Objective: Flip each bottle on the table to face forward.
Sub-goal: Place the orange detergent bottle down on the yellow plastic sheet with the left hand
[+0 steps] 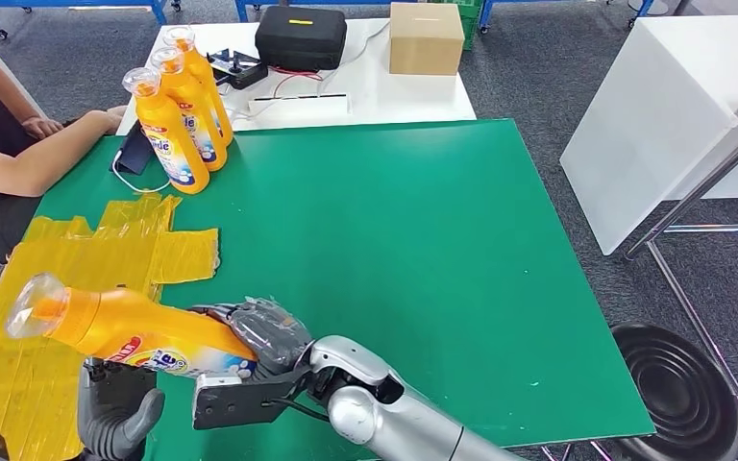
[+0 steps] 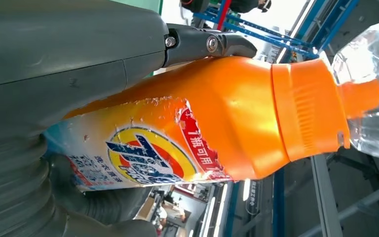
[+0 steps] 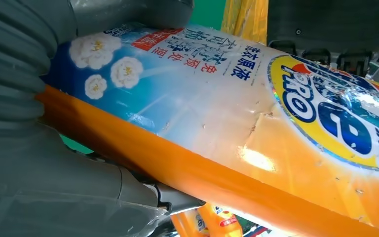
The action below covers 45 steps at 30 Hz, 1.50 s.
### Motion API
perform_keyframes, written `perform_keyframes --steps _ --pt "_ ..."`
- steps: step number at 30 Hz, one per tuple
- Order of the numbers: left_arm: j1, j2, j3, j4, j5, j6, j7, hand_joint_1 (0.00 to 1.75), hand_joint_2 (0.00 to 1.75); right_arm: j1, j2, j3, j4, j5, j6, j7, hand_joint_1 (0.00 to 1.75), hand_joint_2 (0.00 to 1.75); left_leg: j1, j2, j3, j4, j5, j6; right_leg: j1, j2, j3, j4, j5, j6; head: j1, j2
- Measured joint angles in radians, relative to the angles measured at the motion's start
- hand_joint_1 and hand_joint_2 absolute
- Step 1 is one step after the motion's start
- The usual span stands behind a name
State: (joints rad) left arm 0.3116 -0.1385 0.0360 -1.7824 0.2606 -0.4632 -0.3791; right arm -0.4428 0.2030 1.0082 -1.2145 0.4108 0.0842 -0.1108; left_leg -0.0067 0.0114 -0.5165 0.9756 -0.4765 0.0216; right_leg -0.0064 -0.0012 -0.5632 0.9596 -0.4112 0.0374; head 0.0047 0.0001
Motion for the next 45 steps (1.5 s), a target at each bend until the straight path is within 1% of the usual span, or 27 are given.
perform_keyframes --steps 6,18,31,35,39,45 --pt "0.004 0.006 0.007 0.011 0.030 -0.019 0.014 0.00 1.75 -0.012 0.010 0.021 0.016 0.000 0.015 -0.011 1.75 1.75 0.000 0.000 0.000 0.000 0.000 0.000 0.000 0.000 0.000 0.000 0.000 0.000 0.000 0.000" --pt "0.019 0.008 0.028 0.021 0.009 -0.027 0.021 0.00 1.75 -0.042 0.029 0.099 0.029 -0.014 0.089 -0.045 1.75 1.75 0.000 0.000 0.000 0.000 0.000 0.000 0.000 0.000 0.000 0.000 0.000 0.000 0.000 0.000" --pt "0.030 0.008 0.043 0.021 0.005 -0.033 0.021 0.00 1.75 -0.054 0.029 0.122 0.032 -0.017 0.094 -0.049 1.75 1.75 0.000 0.000 0.000 0.000 0.000 0.000 0.000 0.000 0.000 0.000 0.000 0.000 0.000 0.000" --pt "0.032 0.007 0.045 0.021 -0.001 -0.033 0.017 1.75 1.75 -0.056 0.029 0.125 0.034 -0.021 0.096 -0.050 1.75 1.75 0.000 0.000 0.000 0.000 0.000 0.000 0.000 0.000 0.000 0.000 0.000 0.000 0.000 0.000" --pt "0.032 0.006 0.049 0.021 -0.013 -0.038 -0.006 1.75 1.75 -0.059 0.029 0.129 0.040 -0.025 0.096 -0.051 1.75 1.75 0.000 0.000 0.000 0.000 0.000 0.000 0.000 0.000 0.000 0.000 0.000 0.000 0.000 0.000" --pt "0.032 0.005 0.051 0.021 -0.019 -0.041 -0.012 1.75 1.75 -0.059 0.029 0.131 0.042 -0.027 0.096 -0.053 1.75 1.75 0.000 0.000 0.000 0.000 0.000 0.000 0.000 0.000 0.000 0.000 0.000 0.000 0.000 0.000"
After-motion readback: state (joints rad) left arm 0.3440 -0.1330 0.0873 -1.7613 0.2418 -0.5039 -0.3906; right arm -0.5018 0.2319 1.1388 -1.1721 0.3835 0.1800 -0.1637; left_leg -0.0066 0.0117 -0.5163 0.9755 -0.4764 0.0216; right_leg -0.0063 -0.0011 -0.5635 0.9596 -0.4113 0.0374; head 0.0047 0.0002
